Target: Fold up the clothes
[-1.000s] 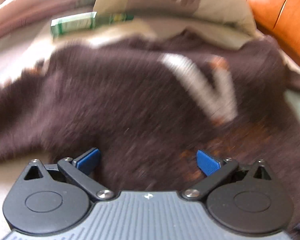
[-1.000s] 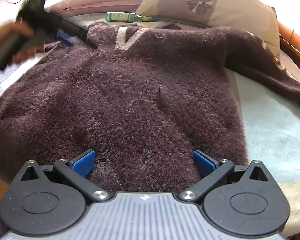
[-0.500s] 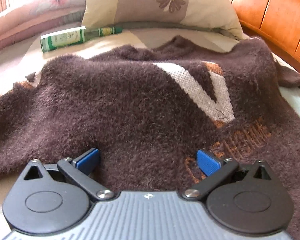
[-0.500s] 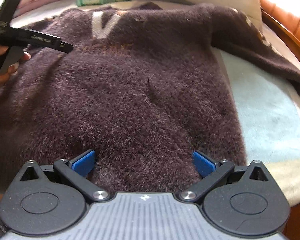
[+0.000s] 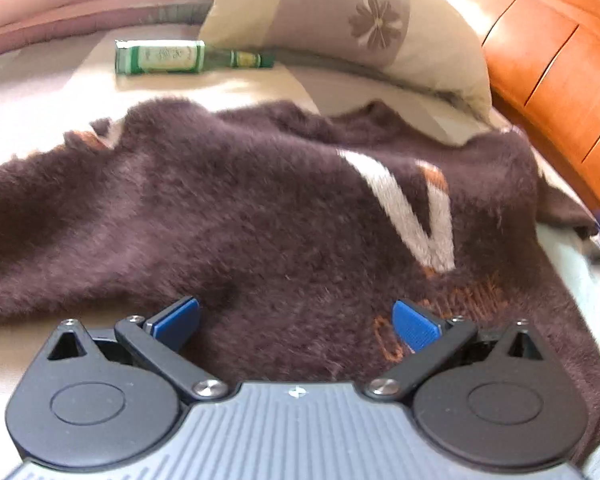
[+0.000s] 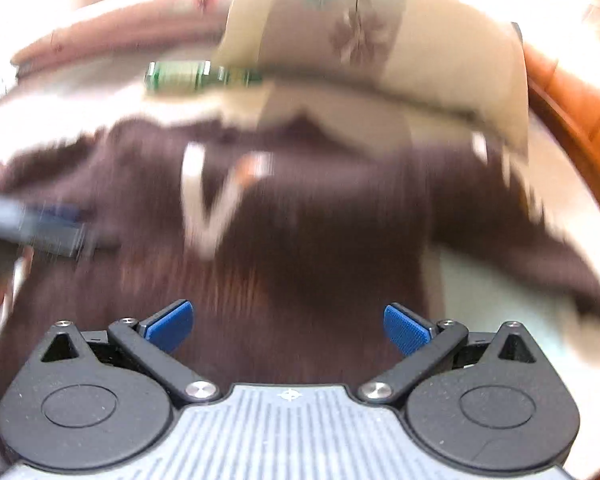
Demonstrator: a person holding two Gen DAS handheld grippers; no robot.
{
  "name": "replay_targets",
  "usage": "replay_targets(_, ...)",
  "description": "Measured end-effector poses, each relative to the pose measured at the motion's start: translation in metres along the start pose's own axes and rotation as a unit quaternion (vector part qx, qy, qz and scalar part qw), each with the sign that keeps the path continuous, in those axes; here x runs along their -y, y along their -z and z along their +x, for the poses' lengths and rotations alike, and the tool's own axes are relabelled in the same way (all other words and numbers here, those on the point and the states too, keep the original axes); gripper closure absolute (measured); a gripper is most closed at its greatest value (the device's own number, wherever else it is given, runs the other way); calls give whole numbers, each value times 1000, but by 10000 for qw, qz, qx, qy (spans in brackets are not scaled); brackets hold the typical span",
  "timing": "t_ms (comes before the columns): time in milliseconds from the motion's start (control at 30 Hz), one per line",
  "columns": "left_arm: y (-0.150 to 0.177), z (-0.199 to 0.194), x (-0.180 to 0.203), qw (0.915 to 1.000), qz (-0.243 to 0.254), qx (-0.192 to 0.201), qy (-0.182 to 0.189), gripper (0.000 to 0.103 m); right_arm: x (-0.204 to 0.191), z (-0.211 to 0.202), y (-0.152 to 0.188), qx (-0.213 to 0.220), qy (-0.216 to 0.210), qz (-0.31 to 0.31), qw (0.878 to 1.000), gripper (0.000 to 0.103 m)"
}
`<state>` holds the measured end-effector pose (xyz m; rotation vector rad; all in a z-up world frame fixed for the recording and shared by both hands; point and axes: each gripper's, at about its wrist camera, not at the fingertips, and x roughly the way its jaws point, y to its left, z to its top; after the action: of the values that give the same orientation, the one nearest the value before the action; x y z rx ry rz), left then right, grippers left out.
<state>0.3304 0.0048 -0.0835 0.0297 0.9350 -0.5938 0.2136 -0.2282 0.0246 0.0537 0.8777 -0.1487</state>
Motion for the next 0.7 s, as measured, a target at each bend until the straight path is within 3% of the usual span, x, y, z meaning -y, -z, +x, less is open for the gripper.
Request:
replay_targets(133,-3,-4,-13,9996,-98,17,257,1,13,47,-87,-155,-161,165,9996,0)
replay_targets(267,-4,-2,-28,9984,-304,51,478,1,21,117,-142,-679,-182,597,9957,0)
replay_targets(433,-2,2,-31,9961,-364,-6,802,1,17,180,-153,-1251,-102,813,9888,0)
replay_targets(667,2,12,-23,9979,-116,-75,627,1,6,248,-147,-1964,208,781,9772,0)
replay_targets(700,2,12,-23,9980,-104,-69,624,1,6,251,-148,-1856,277,801,9790,0)
